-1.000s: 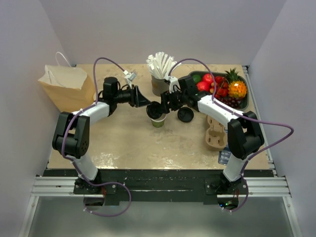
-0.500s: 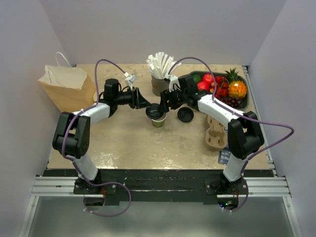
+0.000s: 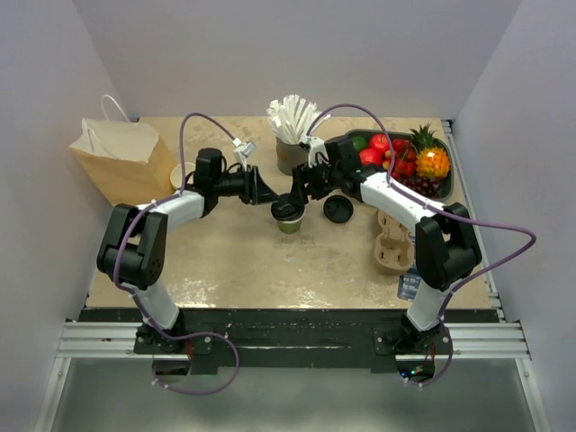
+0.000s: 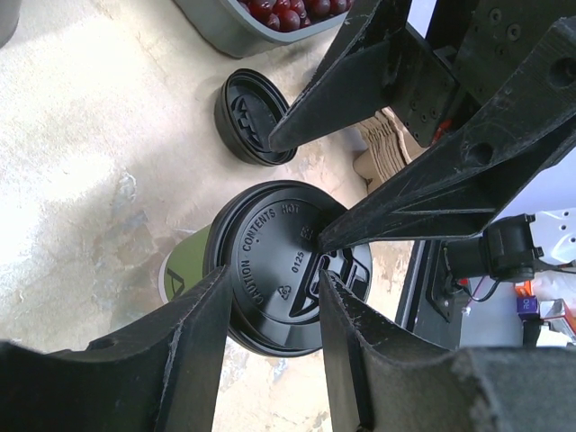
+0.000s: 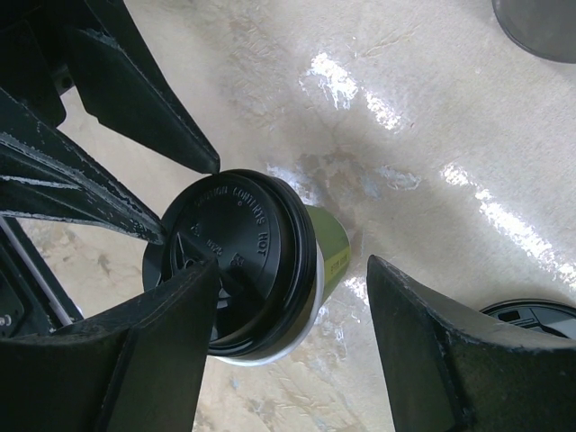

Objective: Pack the takeout coffee

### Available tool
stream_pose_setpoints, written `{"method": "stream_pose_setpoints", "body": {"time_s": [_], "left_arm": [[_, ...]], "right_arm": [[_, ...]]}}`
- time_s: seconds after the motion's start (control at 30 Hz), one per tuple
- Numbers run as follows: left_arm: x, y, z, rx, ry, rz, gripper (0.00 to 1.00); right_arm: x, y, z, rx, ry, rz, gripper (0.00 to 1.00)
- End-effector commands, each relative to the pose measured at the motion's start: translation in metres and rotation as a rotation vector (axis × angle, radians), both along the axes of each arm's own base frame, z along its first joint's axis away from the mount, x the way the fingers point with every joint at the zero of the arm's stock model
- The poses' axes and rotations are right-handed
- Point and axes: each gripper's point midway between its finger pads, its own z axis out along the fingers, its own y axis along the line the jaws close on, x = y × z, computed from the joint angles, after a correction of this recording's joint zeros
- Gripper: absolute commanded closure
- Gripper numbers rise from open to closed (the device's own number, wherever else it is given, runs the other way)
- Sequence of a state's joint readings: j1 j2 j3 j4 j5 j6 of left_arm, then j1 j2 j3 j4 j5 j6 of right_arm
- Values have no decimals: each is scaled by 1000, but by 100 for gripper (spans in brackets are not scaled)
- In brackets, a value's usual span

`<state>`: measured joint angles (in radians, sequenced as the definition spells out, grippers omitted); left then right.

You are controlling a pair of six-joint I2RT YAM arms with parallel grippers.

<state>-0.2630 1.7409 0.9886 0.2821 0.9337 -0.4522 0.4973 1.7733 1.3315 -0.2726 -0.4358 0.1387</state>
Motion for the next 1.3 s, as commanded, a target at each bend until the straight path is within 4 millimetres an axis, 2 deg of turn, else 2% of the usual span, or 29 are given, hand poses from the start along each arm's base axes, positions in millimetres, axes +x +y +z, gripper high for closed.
{"method": "stream_pose_setpoints", "body": {"time_s": [0.0, 0.27, 0.7, 1.03, 1.27], "left_arm": [[-1, -4, 22, -25, -78, -18, 52], [-2, -8, 33, -58, -86, -31, 53], [-8, -14, 35, -69, -83, -57, 53], [-11, -17, 35, -71, -80, -69, 53], [-13, -21, 47, -91, -104, -87, 53]], "right_arm": [[7, 7, 31, 44, -67, 0, 30], [1, 1, 31, 28, -54, -4, 30], [-9, -6, 28, 13, -44, -3, 29], [-14, -13, 18, -18, -29, -14, 26], [-14, -12, 16, -21, -25, -13, 25]]}}
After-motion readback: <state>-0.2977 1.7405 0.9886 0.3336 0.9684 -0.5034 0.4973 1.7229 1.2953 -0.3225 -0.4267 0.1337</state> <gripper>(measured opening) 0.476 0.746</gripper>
